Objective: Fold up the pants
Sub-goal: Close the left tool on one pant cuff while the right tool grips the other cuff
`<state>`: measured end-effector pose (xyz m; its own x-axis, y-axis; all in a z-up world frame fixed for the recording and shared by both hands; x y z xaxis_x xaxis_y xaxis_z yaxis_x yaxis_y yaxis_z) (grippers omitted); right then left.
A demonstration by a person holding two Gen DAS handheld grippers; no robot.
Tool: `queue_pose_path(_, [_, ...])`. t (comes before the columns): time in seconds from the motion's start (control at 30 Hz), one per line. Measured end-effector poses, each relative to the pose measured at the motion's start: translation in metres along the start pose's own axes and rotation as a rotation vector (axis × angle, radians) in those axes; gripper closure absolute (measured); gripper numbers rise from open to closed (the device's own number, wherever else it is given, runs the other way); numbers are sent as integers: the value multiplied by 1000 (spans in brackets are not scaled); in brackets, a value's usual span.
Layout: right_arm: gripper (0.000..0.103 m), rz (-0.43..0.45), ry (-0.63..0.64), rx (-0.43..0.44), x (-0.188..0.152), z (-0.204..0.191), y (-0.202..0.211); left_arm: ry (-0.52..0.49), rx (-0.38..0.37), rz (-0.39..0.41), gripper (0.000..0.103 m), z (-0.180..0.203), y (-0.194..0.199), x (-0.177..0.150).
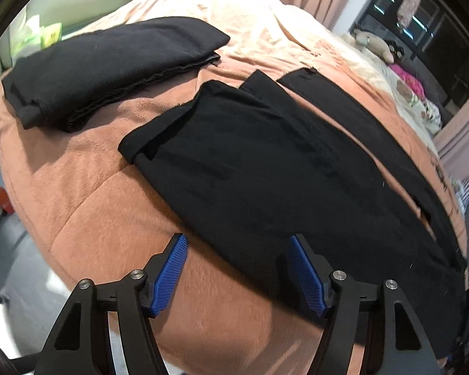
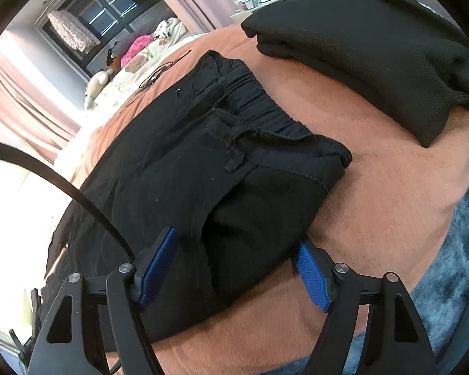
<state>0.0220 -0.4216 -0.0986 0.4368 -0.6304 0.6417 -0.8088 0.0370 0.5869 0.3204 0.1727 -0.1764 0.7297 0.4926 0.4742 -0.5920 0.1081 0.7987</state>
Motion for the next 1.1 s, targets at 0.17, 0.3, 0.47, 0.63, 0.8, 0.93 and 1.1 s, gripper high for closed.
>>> queue_pose_path(0.17, [39,4,-5,19,5,-1,-4,55,-19,7,45,-8,-9,17])
queue_pose_path(0.3, [40,-1,-12,22,10,2,-14,93,-10,21,62,-16,-11,25])
queue_pose_path(0.47, [44,3,-38,40,17,5,-17,103,11,27,80,-21,-8,27])
queue_pose_path(0.63, [97,0,-72,44,27,12,-13,136,-41,32,97,-23,4,36])
queue_pose_path(0.8, [100,29,-90,79,36,12,2,92,-56,49,99,-4,15,52])
queue_pose_path(0.93, [100,50,-66,104,47,4,11,75,-67,70,100,12,26,66])
queue_pose_path(1.1, [101,68,-55,122,61,-2,13,50,-38,130,100,27,40,82])
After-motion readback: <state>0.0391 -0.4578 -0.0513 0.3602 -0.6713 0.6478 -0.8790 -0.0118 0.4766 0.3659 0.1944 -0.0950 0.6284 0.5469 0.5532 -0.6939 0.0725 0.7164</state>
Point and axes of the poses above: each gripper's, at about its wrist camera, not at the fingertips, and y roughly against the way its jaws point, z to its right, x to its top, the point moved 2 cm from there along -y, roughly the way its jaws point, and after that the axes turned 4 degrees about y, right-handed, at the moved point
